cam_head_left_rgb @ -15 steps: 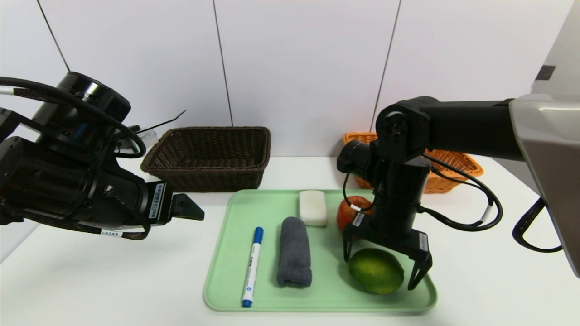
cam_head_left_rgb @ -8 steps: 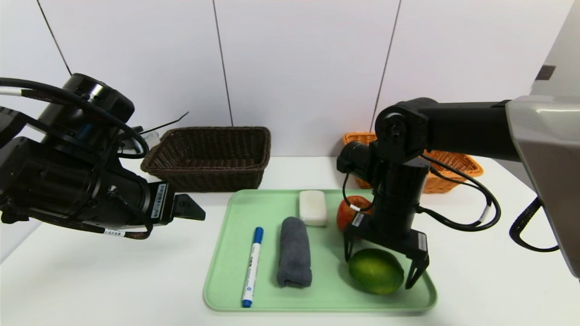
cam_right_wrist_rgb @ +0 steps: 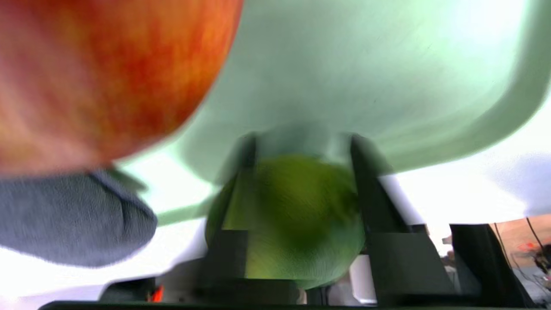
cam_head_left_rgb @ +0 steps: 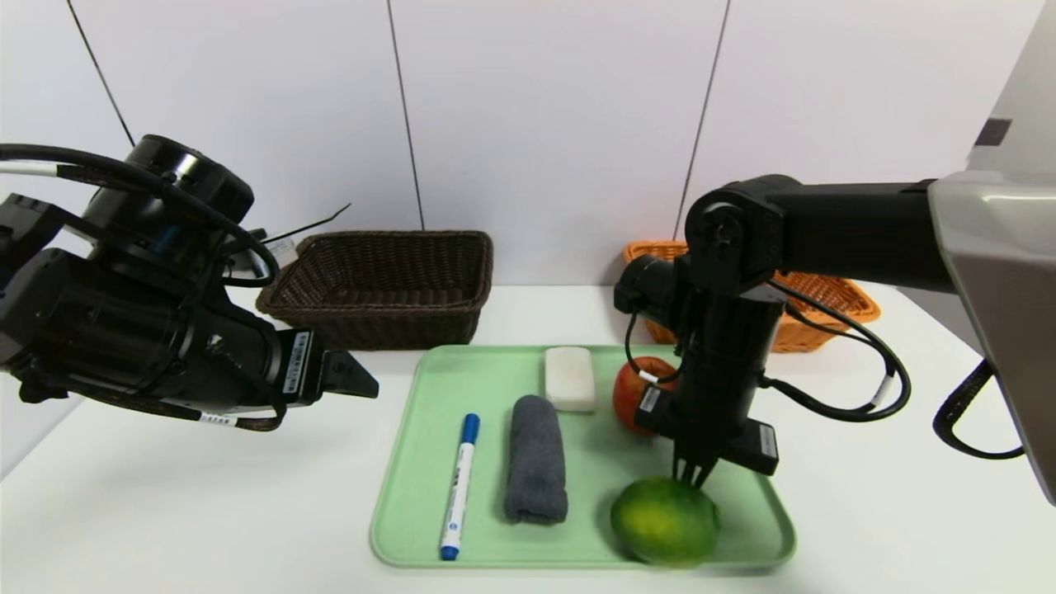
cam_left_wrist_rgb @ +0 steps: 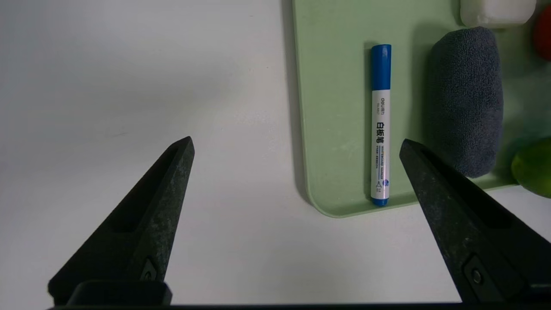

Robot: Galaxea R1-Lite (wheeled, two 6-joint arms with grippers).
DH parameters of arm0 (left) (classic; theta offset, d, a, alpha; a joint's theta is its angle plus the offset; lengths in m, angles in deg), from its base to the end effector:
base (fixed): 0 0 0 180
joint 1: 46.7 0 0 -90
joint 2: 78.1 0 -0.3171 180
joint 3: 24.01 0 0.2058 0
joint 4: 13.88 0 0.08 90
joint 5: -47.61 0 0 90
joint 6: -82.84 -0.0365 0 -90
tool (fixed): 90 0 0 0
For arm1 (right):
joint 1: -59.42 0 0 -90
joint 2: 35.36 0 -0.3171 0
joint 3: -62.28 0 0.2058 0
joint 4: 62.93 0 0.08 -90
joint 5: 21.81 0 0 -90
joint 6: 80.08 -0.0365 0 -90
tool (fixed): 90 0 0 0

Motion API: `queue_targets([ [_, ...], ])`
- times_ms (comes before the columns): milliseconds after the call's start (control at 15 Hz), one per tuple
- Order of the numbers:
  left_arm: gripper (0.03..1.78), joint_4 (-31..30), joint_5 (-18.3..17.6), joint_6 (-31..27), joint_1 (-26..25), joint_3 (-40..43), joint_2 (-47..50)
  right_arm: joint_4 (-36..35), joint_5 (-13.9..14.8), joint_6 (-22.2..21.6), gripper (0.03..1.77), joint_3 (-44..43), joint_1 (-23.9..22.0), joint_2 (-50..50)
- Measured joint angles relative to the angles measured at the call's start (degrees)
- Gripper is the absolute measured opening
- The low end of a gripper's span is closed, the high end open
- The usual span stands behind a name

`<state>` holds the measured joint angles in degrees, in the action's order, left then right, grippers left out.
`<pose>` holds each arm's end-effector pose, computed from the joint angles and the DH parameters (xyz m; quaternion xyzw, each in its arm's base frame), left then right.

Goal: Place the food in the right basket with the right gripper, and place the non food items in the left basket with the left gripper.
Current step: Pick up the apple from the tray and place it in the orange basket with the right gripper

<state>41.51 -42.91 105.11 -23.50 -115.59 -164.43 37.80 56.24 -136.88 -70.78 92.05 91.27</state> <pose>0.2382 -0.1025 0.2459 -0.0894 0.4436 -0.1024 0.8859 0.3202 0.2140 0.1621 0.1835 0.7571 -0.1161 0.6161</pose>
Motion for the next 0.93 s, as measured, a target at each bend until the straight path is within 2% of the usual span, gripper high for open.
queue_targets([
  [67,1.69,-0.06,0.0,0.0,0.0,0.0,-0.11,0.09,-0.13,0.26,0.05,0.02,-0.06,-0.05],
  [600,1.69,-0.26,0.0,0.0,0.06,-0.55,-0.96,0.06,0.0,0.5,0.05,0.0,-0.37,-0.13],
  [933,1.69,-0.23,0.0,-0.01,0.06,-1.35,-1.8,0.02,1.71,1.77,0.05,-0.13,-0.41,-0.79],
])
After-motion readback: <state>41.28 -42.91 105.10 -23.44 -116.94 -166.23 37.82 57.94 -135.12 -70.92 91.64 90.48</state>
